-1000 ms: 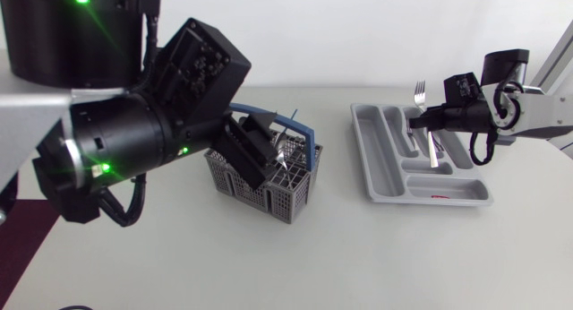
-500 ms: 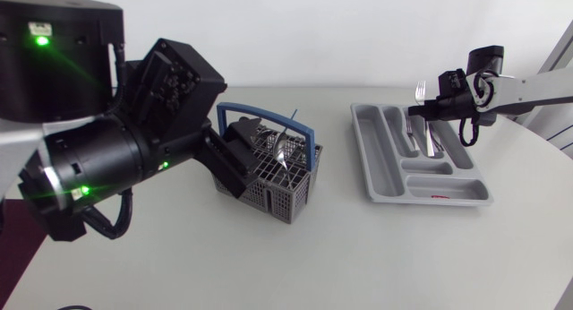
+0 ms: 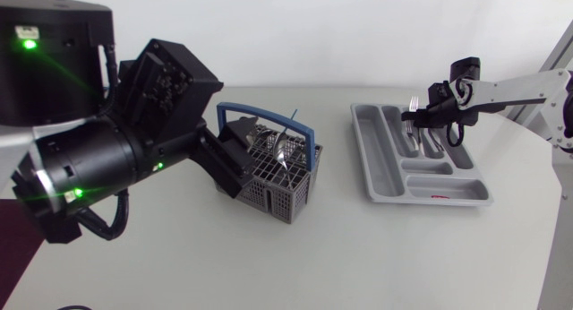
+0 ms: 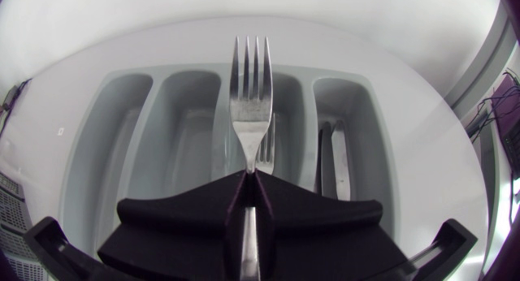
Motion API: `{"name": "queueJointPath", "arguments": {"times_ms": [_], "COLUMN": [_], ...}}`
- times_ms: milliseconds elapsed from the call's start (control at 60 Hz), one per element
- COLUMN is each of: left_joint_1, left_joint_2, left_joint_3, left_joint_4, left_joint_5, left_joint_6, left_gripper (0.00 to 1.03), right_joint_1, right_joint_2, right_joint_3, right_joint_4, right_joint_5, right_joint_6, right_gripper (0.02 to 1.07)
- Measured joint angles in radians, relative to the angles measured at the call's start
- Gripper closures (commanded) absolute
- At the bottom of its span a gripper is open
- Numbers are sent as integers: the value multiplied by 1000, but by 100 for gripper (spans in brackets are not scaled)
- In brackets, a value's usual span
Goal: Unload the cutlery basket into the drawer organizer.
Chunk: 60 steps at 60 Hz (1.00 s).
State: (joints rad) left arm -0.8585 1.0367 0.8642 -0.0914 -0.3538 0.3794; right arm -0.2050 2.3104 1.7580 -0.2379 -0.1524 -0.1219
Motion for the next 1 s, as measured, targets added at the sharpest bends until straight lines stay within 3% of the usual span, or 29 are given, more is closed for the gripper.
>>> {"name": "queueJointPath", "arguments": {"times_ms": [50,183,283,500,667,867,1000], "left_joint_1": [0,0,0,0,0,-12,-58], "left_joint_2": [-5,-10,-10,-18,-10,140,246], "left_joint_3": [0,0,0,0,10,184,302], "left_joint_4": [0,0,0,-16,-99,-251,-338], "left_joint_5": [0,0,0,5,35,33,3], "left_joint_6": [7,11,11,11,-4,-80,-119], "left_gripper": [10,10,10,10,10,11,12], "right_joint_1": [-2,-6,-6,-6,2,78,137], "right_joint_2": [2,1,-11,-189,-432,-669,-776], "right_joint_3": [0,0,-16,-201,-408,-697,-826], "right_joint_4": [-2,-2,2,64,118,144,145], "right_joint_5": [0,0,0,-5,-35,-61,-61], "right_joint_6": [5,8,7,2,-13,-45,-66], "right_gripper": [80,53,42,40,40,38,38]}}
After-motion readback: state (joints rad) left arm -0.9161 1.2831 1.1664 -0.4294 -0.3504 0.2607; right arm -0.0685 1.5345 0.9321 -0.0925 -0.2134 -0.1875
